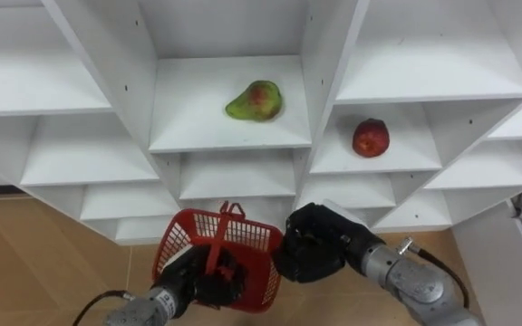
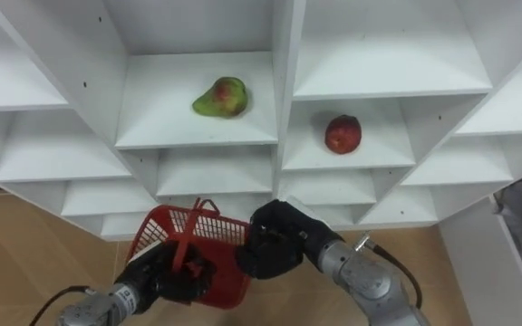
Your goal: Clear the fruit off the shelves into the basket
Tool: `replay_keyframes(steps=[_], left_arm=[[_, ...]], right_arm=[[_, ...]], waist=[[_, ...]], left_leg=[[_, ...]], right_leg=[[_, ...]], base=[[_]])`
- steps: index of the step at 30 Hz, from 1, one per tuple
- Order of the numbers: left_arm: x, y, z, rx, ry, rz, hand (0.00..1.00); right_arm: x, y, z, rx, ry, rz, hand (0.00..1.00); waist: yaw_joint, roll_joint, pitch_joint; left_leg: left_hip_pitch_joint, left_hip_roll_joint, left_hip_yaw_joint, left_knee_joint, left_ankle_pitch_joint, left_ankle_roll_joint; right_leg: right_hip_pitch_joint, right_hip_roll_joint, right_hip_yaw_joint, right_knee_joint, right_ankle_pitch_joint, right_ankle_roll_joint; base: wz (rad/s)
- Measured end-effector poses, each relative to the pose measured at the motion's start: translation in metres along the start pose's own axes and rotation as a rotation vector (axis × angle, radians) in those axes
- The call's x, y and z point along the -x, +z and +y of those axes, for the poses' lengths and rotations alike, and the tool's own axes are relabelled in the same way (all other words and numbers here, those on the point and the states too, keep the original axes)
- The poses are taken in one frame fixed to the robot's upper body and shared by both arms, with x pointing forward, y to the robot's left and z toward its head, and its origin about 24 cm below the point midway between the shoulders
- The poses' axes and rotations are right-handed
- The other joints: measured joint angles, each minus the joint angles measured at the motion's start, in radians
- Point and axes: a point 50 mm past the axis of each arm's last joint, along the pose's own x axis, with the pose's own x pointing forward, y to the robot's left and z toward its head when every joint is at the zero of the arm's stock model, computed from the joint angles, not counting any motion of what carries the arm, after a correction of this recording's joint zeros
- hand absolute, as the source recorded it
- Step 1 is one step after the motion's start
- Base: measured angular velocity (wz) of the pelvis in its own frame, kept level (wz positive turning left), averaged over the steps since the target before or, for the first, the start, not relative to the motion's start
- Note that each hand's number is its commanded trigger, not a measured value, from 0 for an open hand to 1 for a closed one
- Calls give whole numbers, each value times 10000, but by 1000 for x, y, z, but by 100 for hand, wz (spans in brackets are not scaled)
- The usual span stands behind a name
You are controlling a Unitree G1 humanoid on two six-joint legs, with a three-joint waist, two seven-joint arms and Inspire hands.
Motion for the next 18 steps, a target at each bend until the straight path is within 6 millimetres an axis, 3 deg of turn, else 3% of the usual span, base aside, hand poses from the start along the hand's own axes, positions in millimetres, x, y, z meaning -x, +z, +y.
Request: replay_keyframes(steps=[5, 12, 18], left_arm=[[-4, 15, -8, 262, -530, -710, 100], [-6, 40, -13, 756, -896, -1966, 100], [-7, 44, -18, 619, -1173, -2094, 100]], right_arm=[[-10, 5, 2, 7, -374, -71, 100], [-16, 17, -3, 40, -1570, -732, 100], [-16, 16, -6, -1, -2201, -679, 100]], waist=[[-25, 18, 11], [-18, 237, 111], [-2, 363, 91]], left_leg=[[-58, 5, -5, 26, 0, 0], [-70, 10, -42, 31, 0, 1], [-105, 9, -59, 53, 0, 1]], right_leg=[[-41, 4, 4, -8, 1, 0], [-17, 7, -28, -18, 23, -9], [-38, 7, -24, -19, 26, -8]], base=[[0], [0], [0]])
